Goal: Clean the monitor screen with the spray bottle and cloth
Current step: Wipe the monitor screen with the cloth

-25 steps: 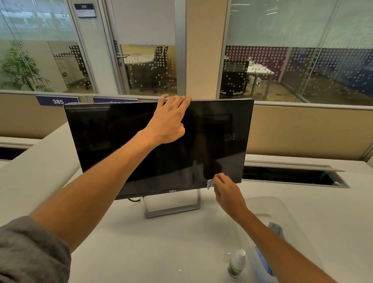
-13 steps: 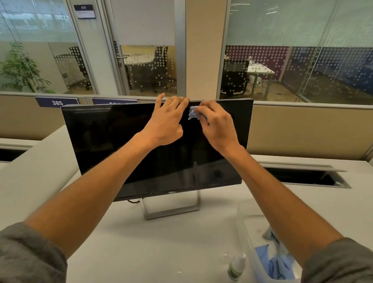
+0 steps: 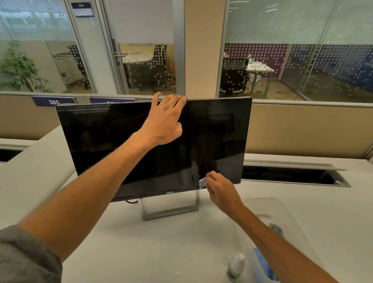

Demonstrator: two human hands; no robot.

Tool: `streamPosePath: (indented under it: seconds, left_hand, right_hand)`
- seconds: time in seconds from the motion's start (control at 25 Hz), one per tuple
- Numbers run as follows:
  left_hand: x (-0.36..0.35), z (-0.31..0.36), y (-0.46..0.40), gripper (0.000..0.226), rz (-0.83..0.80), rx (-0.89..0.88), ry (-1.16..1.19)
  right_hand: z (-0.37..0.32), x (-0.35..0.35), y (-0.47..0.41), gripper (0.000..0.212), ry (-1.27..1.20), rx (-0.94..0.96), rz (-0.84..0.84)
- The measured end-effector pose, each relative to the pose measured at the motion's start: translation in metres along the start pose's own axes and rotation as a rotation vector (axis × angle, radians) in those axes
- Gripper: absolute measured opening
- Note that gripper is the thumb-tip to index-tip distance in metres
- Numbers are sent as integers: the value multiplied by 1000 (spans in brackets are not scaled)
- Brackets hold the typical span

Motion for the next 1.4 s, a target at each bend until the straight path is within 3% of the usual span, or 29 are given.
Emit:
streamPosePath:
  seconds: [0.12, 0.24, 0.32, 0.6, 0.84, 0.96, 1.04, 1.24, 1.4]
  left_hand:
    - [3, 3, -5, 65, -48, 14, -55]
    - [0, 14, -11, 68, -89, -16, -122]
    - [-4, 25, -16, 70, -104, -47, -132]
    - [-9, 32, -20, 70, -70, -22, 37]
    - [-8, 30, -21, 70, -86, -23, 71]
    - [-10, 30, -19, 70, -80, -24, 58]
    - [-10, 31, -19, 70, -78, -22, 56]
    - [-9, 30, -19, 68, -64, -16, 90]
    - [-9, 28, -19, 68, -45, -12, 108]
  right_hand:
    - [8, 49, -26, 9, 15, -24, 154]
    - [24, 122, -64, 11, 74, -39, 424]
    - [35, 150, -87, 15, 106, -41, 483]
    - [42, 119, -68, 13, 145, -30, 438]
    - [43, 30, 17, 16, 84, -110, 132]
    - [42, 18, 33, 17, 56, -129, 38]
    - [37, 44, 17, 11, 65, -87, 111]
    - [47, 150, -59, 11, 115, -69, 521]
    - [61, 148, -72, 15, 113, -92, 496]
Point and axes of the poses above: each hand's wrist, its own y-axis away from the middle knuckle, its own x-axis out of the back of the hand, z = x × y, the point moved 7 cm from there along -y, towards the middle knuckle, and after that the axes turned 13 degrees about x, right-handed, at the moved point
